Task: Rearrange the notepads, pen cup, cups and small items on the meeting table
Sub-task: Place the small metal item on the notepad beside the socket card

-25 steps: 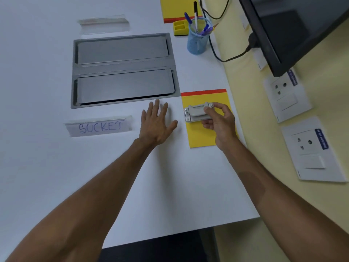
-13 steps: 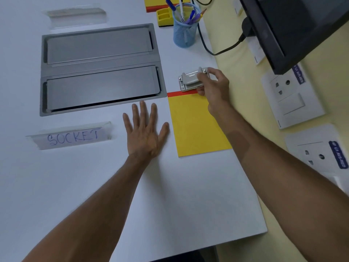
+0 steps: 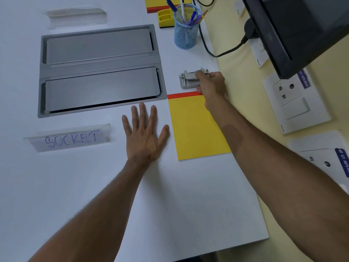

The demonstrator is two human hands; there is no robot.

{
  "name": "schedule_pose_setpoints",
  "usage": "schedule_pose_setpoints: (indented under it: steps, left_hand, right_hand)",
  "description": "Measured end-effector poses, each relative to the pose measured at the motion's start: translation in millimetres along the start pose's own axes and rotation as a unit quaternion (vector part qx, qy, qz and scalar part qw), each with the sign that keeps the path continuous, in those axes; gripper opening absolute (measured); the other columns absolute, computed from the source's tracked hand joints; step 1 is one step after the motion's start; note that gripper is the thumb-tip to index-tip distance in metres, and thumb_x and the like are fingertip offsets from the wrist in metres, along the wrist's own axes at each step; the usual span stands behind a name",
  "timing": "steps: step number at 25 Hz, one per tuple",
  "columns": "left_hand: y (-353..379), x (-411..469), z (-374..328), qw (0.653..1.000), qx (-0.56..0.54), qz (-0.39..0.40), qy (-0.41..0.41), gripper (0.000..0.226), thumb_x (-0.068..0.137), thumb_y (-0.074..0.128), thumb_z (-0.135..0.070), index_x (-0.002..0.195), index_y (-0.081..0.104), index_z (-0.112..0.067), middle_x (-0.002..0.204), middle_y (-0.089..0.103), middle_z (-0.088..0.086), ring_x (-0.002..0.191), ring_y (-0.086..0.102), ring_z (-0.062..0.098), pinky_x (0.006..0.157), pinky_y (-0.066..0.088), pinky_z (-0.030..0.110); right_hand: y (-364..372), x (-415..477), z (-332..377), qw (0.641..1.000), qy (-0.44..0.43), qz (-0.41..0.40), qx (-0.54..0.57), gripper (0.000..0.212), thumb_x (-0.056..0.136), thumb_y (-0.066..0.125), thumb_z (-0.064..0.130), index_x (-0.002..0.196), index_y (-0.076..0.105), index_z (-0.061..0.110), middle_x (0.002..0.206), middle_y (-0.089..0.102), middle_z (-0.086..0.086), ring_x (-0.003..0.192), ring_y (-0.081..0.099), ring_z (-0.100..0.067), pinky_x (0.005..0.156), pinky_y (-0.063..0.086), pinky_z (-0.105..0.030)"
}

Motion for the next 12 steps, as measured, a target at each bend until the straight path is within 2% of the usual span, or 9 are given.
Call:
schedule_pose_setpoints:
  steps: [3,5,7,12]
  left_hand:
    - [0.8,0.4,0.7,1.000,-0.004,-0.004,0.001,0.076,0.096,0.004,-0.069,0.157,-0.012,-0.026,0.165,-0.019,0.006,0.150,-0.023,0.026,0.120,-0.003,0.059]
    - [1.7,0.5,1.0,1.000,-0.006,-0.008,0.001,0.076,0.096,0.004,-0.069,0.157,-0.011,-0.027,0.165,-0.019,0.006,0.150,-0.022,0.026,0.120,-0.003,0.059]
    - [1.9,0.0,1.4,1.000,-0.007,-0.012,0.002,0.076,0.096,0.005,-0.069,0.157,-0.011,-0.026,0.165,-0.019,0.006,0.150,-0.022,0.026,0.120,-0.003,0.059]
    - [3.3,0.4,2.0,1.000,-0.004,-0.010,0.000,0.076,0.096,0.005,-0.069,0.157,-0.010,-0.026,0.165,-0.018,0.006,0.150,-0.022,0.026,0.120,-0.003,0.059]
  right_hand:
    - [7.0,-3.2,3.8,0.999,0.000,-0.004,-0.047,0.065,0.068,0.090,0.041,0.114,0.056,0.010,0.124,0.059,-0.011,0.095,0.063,-0.021,0.057,0.047,-0.025]
    - [10.0,-2.8,5.8,0.997,0.002,-0.007,-0.075,0.074,0.066,0.092,0.044,0.120,0.054,0.009,0.130,0.049,-0.011,0.085,0.055,-0.014,0.049,0.039,-0.021]
    - [10.5,-1.1,5.7,0.996,0.005,-0.013,-0.089,0.076,0.068,0.091,0.044,0.123,0.053,0.007,0.135,0.040,-0.013,0.076,0.046,-0.010,0.046,0.035,-0.020]
    - [7.3,-1.9,8.8,0.995,-0.005,-0.010,-0.099,0.075,0.072,0.089,0.042,0.126,0.052,0.005,0.138,0.037,-0.014,0.084,0.046,-0.013,0.046,0.034,-0.018]
Point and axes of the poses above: each hand's wrist, its own x-axis towards the middle knuckle, its own y-axis out of the palm, z = x × y, the point moved 5 cm from there along x, towards the middle knuckle
